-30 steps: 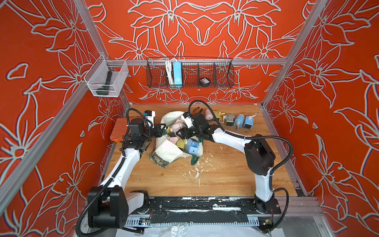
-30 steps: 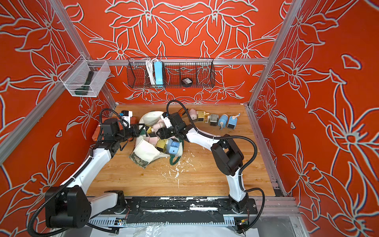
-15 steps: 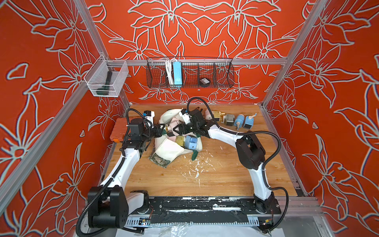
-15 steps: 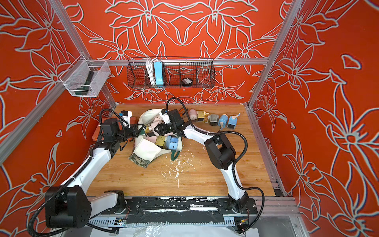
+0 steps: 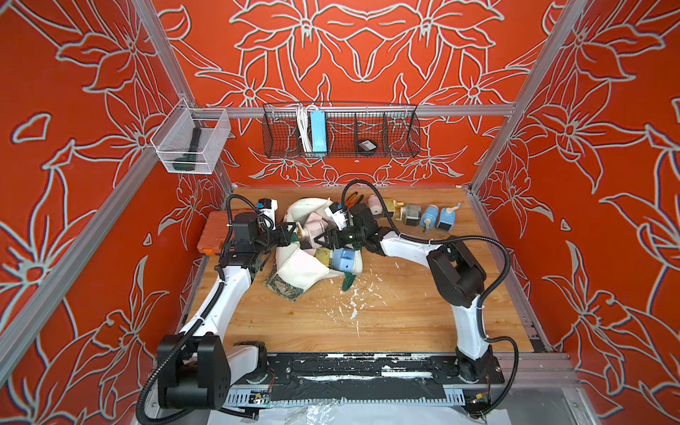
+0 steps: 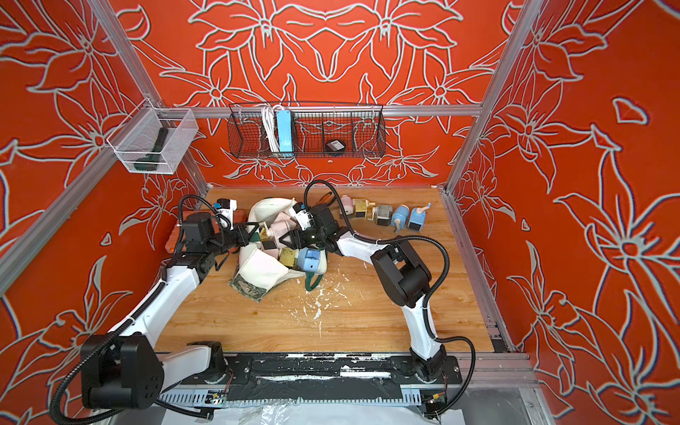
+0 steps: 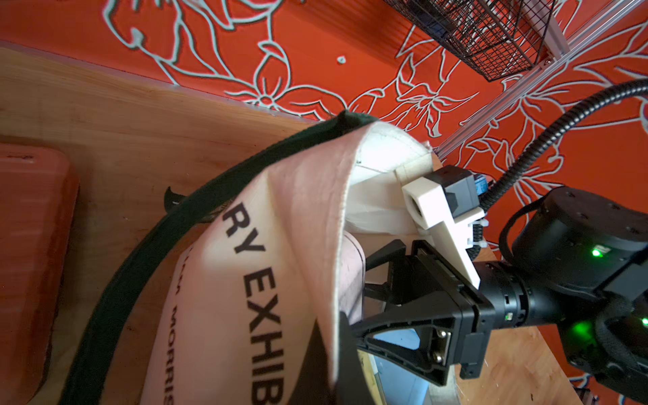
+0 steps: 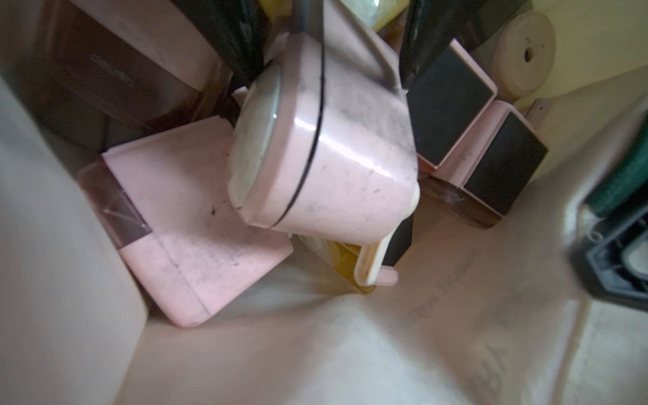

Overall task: Take out the pencil sharpeners from the tote bags
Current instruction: Pick up the pencil sharpener from the canvas bag.

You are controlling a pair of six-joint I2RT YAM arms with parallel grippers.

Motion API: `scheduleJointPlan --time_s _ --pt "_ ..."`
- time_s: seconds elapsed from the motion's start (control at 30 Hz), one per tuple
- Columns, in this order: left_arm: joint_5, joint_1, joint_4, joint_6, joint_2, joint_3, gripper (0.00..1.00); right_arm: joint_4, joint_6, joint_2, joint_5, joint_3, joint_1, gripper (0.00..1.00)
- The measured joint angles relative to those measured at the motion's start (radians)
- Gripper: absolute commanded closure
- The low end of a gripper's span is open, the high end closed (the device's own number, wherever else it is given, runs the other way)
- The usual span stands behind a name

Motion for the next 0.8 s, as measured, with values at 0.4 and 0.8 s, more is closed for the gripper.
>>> scheduleJointPlan --time_s 0.4,0.8 --pt "-0.019 -0.004 0.002 0.001 0.003 0.000 1.00 -0.182 0.064 0.139 0.120 0.262 0.041 0.27" --pt "-0.006 -0.010 0.003 0.003 0.008 0.000 1.00 -0.032 0.071 0.122 0.023 0.169 0.035 0.65"
